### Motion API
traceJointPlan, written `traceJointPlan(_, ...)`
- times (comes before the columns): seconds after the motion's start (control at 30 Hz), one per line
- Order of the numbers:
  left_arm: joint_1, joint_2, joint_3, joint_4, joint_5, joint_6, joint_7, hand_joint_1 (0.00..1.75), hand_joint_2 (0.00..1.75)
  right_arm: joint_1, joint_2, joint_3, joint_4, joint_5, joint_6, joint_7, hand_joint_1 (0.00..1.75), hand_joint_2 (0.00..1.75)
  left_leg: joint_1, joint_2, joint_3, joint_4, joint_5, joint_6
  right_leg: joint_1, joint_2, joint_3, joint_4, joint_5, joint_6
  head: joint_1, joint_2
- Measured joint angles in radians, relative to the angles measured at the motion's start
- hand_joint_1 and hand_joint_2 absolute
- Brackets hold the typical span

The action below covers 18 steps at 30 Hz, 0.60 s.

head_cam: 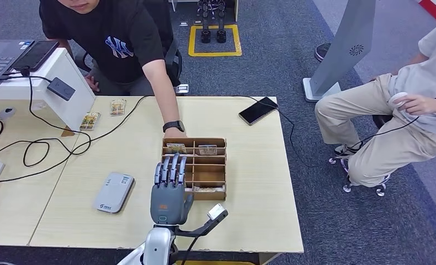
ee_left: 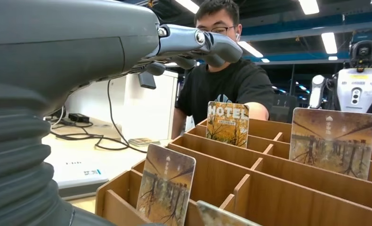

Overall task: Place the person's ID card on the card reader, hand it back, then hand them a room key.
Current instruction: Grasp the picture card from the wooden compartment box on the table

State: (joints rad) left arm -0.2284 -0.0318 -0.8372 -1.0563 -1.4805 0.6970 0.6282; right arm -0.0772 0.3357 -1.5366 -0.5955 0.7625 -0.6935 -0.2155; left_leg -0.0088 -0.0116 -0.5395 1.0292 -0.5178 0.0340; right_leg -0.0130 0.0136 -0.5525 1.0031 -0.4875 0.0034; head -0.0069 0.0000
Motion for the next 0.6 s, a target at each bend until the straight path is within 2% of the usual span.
traceJointPlan(0.6,-0.027,0.023,-0.001,0.044,0.0,0.005,0.012,0.0,1.75,0.0,0.0,0.0,0.0,-0.009,0.0,-0.005,0.0,1.75,0.0,0.0,0.0,0.0,0.0,0.0,0.0,0.0,0.001,0.0,0.0,0.0,0.0,0.0)
